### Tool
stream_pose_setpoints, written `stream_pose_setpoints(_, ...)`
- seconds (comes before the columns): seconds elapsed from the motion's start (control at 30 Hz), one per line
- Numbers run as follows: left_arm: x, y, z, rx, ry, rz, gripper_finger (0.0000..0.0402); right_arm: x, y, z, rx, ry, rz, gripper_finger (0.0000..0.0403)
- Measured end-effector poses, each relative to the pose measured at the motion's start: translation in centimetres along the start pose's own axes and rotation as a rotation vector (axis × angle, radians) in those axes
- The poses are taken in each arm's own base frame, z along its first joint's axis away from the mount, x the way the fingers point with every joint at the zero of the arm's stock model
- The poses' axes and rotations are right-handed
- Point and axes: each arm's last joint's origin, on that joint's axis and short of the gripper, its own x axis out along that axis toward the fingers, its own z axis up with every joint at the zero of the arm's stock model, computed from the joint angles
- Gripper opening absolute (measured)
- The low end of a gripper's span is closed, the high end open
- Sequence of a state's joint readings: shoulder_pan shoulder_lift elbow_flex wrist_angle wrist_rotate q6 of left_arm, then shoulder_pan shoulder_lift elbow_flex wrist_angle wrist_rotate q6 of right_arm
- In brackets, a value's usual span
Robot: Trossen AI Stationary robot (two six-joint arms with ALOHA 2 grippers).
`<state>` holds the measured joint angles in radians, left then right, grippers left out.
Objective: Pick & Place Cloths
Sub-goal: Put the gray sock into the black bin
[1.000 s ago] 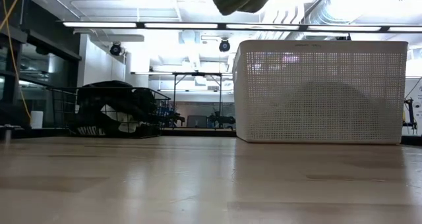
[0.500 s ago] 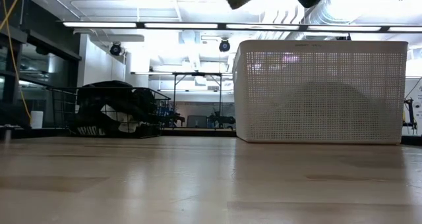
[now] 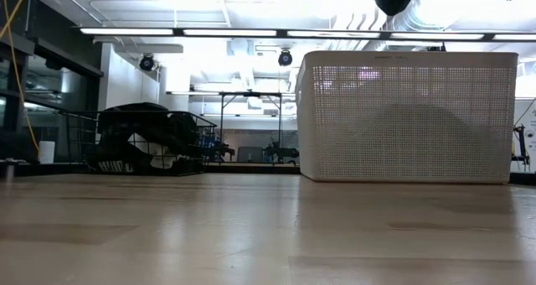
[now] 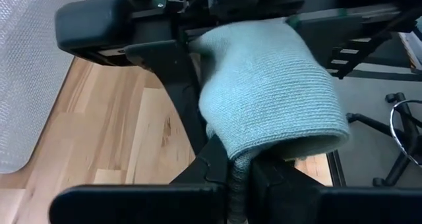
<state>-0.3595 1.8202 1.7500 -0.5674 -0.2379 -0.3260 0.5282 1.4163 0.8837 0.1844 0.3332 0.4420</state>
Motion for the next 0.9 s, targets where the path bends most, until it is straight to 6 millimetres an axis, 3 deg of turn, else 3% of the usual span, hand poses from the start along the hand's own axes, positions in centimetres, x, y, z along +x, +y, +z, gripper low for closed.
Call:
stream_pose_setpoints(0.23, 0.0, 0.0, 0.0, 0.0, 0.002, -0.005, 0.0009, 0.0, 0.0, 0.0, 0.003, 0.009, 0.016, 0.0037)
stream_pose_setpoints(0.27, 0.0, 0.0, 0.0, 0.0, 0.002, -0.006, 0.0012, 0.0, 0.0, 0.0, 0.003, 0.01, 0.016, 0.0029)
stream_pose_setpoints(0.4, 0.0, 0.0, 0.0, 0.007, 0.002, -0.001, 0.0048, 0.0, 0.0, -0.1, 0.055, 0.014, 0.016, 0.0029)
stream_pose_setpoints(0.67, -0.2, 0.1, 0.0, 0.045, -0.002, 0.013, 0.0162, -0.1, -0.2, -0.4, 0.12, 0.063, 0.011, 0.0029)
stream_pose_setpoints(0.9, -3.3, 0.8, 0.6, 0.044, 0.001, 0.032, 0.0259, -1.6, -0.7, -0.5, 0.253, 0.174, -0.01, 0.0029)
